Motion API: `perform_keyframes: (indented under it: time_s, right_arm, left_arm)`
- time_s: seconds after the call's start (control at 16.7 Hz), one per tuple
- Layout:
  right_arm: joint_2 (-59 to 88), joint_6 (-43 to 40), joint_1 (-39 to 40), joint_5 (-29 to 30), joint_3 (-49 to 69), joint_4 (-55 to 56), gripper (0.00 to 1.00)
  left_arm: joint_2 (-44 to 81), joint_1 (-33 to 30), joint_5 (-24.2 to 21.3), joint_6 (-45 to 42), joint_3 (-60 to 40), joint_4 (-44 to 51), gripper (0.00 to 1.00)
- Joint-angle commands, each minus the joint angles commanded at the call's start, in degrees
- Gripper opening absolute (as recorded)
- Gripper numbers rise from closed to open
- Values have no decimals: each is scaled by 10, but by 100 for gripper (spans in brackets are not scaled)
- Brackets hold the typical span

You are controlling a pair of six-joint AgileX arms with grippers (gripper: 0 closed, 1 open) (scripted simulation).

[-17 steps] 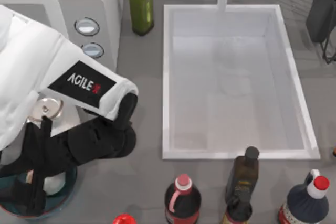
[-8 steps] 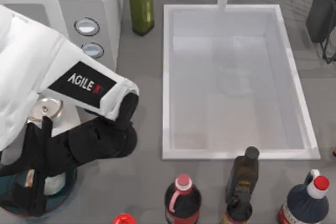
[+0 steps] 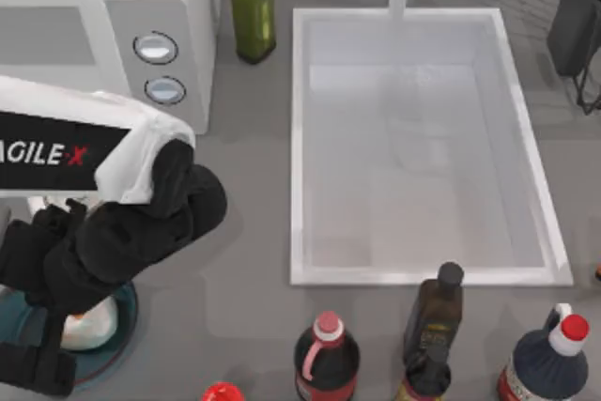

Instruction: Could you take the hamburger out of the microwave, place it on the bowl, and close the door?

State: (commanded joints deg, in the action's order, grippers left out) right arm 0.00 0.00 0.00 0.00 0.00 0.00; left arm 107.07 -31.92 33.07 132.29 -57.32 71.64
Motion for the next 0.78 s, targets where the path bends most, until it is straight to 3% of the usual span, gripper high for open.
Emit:
perform_keyframes:
  time_s: [0.3,0.78]
  right_arm:
    - [0,0,0,0,0,0,100]
    - [0,0,0,0,0,0,100]
  left_arm:
    - [-287,38,-102,-230,121,-173,100]
    - [-731,146,-248,-720,344,-462,100]
